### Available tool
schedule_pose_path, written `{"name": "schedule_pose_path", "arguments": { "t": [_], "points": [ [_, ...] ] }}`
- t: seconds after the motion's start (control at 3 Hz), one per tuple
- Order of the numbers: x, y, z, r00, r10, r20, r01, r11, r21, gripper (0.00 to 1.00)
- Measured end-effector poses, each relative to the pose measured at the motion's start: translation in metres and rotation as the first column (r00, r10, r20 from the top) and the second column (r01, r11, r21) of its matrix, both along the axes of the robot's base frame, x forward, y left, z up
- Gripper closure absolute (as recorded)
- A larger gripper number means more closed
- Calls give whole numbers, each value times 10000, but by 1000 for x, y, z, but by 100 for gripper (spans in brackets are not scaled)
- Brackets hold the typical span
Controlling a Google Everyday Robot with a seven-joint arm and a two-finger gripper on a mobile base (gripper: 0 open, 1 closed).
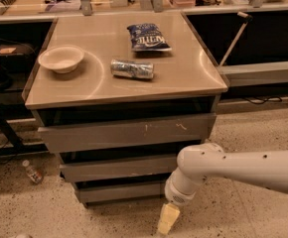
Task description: Open bottom drawer
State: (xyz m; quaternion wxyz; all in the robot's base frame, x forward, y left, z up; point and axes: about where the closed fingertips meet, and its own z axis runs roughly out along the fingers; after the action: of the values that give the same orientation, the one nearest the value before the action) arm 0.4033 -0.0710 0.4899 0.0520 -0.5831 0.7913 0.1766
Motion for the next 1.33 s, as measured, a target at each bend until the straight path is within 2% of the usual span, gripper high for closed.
{"name": "schedule_pose_path", "arguments": {
  "t": [0.33, 0.67, 1.0, 1.33],
  "points": [
    [0, 0, 0, 10000, 0, 0, 0, 10000, 0, 0],
    [7, 1, -31, 10000, -83, 10, 83, 10000, 48, 0],
    [23, -1, -70, 9996, -286, 65, 285, 9995, 150, 0],
    [49, -5, -142, 9988, -462, -161, 465, 9987, 217, 0]
  ]
}}
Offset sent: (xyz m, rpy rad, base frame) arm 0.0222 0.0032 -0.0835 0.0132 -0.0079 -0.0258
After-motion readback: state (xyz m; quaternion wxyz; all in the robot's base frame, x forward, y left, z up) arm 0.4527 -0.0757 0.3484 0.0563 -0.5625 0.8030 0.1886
